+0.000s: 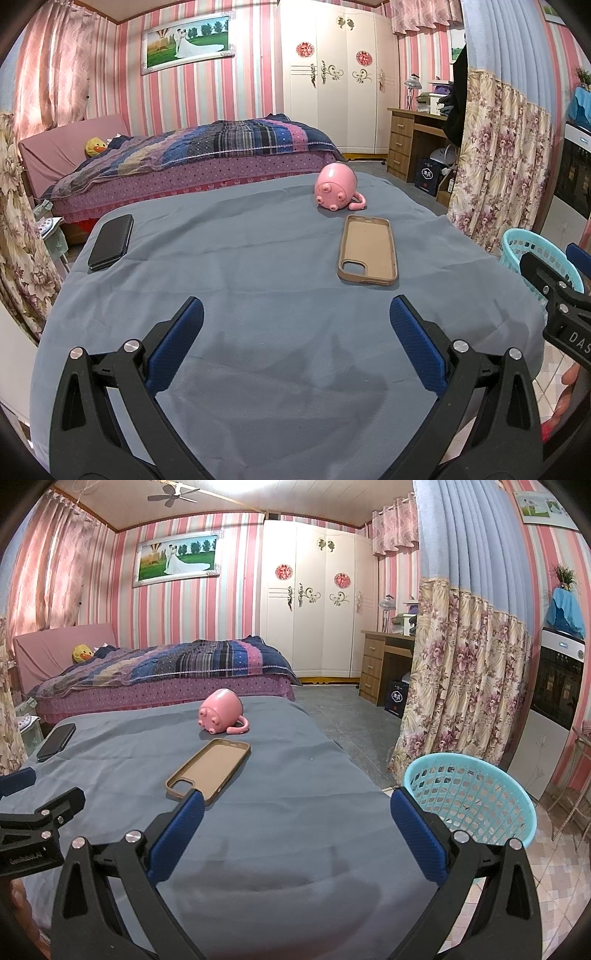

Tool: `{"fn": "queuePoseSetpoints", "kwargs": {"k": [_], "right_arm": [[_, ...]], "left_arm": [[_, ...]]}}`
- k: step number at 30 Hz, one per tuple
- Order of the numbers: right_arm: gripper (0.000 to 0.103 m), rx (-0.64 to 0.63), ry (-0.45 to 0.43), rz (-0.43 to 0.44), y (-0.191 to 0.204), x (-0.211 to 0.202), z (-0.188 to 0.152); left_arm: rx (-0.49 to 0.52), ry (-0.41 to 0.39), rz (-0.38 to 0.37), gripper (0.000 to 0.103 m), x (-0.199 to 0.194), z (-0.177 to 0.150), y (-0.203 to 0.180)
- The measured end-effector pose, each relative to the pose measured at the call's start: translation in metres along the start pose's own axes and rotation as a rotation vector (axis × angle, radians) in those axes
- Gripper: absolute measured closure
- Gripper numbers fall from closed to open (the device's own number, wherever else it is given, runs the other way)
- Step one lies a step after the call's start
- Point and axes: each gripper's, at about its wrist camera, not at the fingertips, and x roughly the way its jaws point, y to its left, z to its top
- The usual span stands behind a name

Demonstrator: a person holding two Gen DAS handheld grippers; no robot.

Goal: Collect trash

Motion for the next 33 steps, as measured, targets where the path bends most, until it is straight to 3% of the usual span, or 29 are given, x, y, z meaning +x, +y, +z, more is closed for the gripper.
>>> {"fn": "queuePoseSetpoints", "kwargs": {"k": [33], "right_arm": [[0.004, 0.005, -0.006, -0.001, 0.0031, -0.0003, 0.0023]], "left_arm": [[-0.006, -0.002, 0.002, 0.006, -0.0010, 0.0012, 0.0013]]}}
